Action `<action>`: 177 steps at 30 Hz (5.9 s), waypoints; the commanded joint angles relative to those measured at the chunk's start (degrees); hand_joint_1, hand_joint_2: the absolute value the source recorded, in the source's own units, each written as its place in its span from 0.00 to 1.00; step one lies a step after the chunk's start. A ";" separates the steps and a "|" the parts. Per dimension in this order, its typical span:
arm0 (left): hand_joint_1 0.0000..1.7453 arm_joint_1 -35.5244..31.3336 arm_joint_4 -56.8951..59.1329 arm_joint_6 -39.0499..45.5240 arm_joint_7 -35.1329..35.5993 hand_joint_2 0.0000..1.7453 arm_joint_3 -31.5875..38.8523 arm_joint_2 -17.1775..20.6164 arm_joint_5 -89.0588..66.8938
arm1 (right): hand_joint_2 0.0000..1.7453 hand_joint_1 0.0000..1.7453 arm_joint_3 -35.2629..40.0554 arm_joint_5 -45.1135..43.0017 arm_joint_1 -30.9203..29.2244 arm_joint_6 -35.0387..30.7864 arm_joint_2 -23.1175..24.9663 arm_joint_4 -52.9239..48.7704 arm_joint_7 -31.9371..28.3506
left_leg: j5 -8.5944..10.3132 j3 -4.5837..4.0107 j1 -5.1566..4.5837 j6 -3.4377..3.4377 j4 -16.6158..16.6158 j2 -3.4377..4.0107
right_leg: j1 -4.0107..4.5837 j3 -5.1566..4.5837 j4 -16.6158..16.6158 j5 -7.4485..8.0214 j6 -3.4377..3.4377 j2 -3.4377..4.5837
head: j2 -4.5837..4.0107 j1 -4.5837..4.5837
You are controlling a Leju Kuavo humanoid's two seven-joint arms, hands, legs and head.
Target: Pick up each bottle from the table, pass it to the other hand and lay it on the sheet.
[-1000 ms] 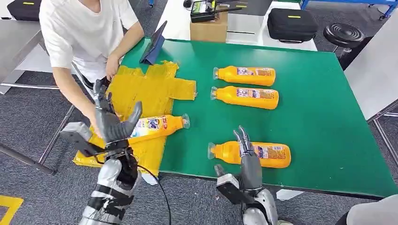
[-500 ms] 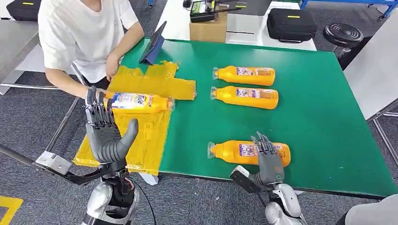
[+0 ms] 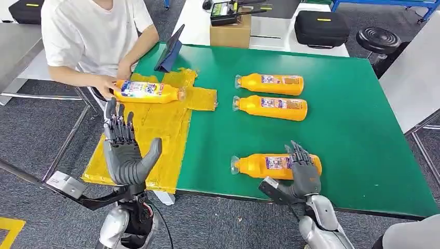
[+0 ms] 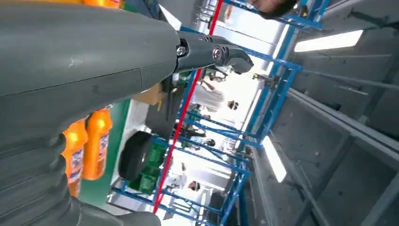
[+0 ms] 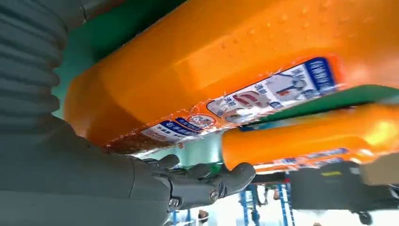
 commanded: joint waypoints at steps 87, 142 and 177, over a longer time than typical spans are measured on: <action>0.00 -3.33 16.56 -11.71 14.74 1.00 -20.86 7.74 5.98 | 1.00 1.00 9.39 -42.97 7.64 14.44 8.24 -25.73 -23.17 | -0.08 -0.05 0.04 -0.01 -0.05 0.04 | 0.05 -0.05 -0.03 -0.04 -0.08 -0.03 | 0.00 0.02; 0.00 -4.96 17.28 3.60 11.41 1.00 -19.13 5.96 5.47 | 1.00 1.00 19.64 -40.63 0.62 15.74 9.99 -14.16 -16.98 | -0.11 0.05 0.06 -0.04 -0.05 0.05 | 0.07 0.05 -0.02 -0.08 -0.13 -0.04 | 0.00 0.02; 1.00 -4.35 14.53 -0.97 16.31 1.00 -15.50 6.07 19.08 | 0.00 0.00 19.13 -41.45 0.77 10.85 12.72 -14.89 -20.60 | -0.08 -0.10 0.05 -0.02 -0.03 0.04 | 0.05 -0.11 0.00 -0.05 -0.09 -0.03 | 0.00 0.02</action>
